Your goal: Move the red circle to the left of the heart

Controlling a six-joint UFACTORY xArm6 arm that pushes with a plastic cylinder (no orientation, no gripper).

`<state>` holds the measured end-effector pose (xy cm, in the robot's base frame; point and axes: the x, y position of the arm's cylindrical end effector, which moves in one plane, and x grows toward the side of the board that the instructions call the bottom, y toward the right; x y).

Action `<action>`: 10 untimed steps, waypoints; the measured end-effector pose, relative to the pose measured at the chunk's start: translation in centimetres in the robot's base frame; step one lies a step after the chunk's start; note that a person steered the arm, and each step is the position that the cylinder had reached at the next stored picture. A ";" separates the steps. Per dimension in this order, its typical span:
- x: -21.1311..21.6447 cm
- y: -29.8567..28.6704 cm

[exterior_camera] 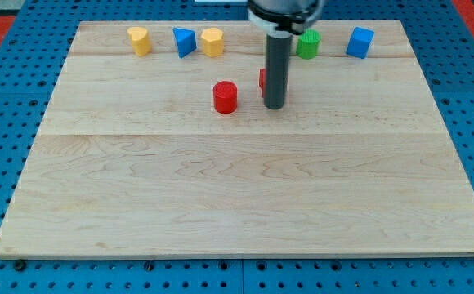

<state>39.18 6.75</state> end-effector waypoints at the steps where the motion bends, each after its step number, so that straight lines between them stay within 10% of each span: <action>1: 0.0 -2.1; 3: -6.2 -22.1; 7: -1.2 -29.8; 10: -11.6 -29.7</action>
